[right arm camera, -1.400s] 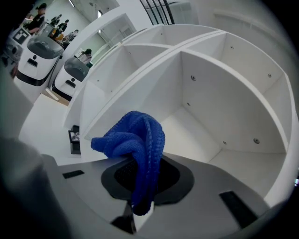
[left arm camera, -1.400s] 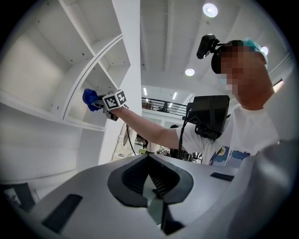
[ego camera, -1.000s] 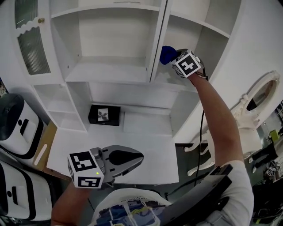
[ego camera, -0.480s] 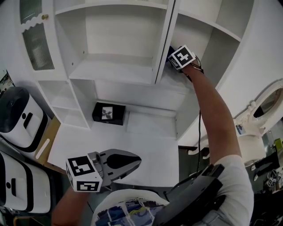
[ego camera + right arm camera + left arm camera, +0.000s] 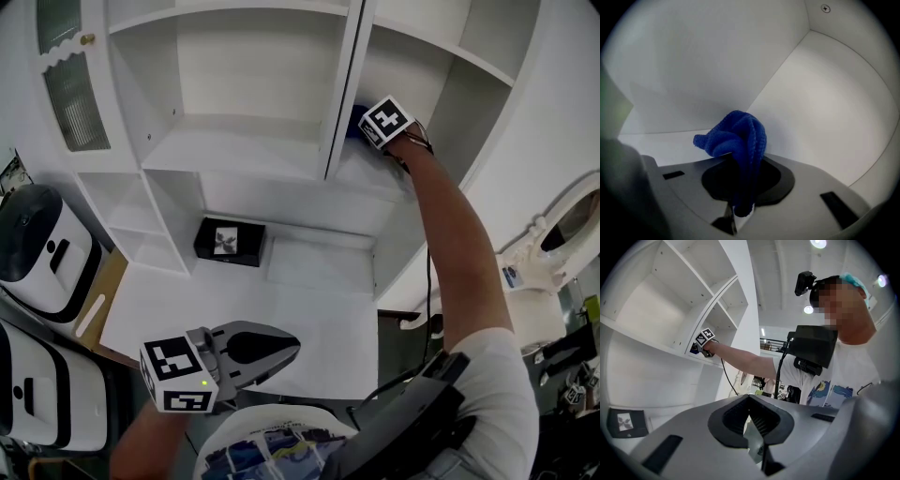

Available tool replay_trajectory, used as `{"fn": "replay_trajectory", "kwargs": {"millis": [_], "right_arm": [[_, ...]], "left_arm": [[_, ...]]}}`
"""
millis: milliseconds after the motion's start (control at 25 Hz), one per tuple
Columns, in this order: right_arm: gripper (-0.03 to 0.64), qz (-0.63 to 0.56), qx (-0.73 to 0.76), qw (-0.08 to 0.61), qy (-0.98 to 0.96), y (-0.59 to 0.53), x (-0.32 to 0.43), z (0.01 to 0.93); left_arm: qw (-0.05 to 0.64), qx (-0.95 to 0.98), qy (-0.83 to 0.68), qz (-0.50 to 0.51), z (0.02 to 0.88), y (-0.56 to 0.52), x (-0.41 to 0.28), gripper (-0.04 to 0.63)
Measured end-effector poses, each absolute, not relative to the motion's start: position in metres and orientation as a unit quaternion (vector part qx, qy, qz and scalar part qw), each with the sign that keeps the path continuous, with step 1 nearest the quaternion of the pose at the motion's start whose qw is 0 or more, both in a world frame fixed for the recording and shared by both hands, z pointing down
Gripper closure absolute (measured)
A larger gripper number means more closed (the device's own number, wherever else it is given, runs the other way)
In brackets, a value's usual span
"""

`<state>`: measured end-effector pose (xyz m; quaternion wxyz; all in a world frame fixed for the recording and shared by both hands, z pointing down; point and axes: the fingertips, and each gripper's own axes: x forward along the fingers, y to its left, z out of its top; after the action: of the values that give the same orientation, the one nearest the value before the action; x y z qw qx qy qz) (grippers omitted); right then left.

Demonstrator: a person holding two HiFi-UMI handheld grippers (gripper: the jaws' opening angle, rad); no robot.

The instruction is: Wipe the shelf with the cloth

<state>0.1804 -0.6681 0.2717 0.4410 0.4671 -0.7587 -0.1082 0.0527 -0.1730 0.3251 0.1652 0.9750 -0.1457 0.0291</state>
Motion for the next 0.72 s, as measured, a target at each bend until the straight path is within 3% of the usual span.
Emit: {"fn": "replay_trajectory", "kwargs": {"millis": [720], "right_arm": [[0.549,-0.032,0.559,0.504,-0.658,-0.655,0.273,0.272]], "left_arm": [[0.16,0.979,-0.124,0.024,0.323,-0.163,0.05,0.583]]}}
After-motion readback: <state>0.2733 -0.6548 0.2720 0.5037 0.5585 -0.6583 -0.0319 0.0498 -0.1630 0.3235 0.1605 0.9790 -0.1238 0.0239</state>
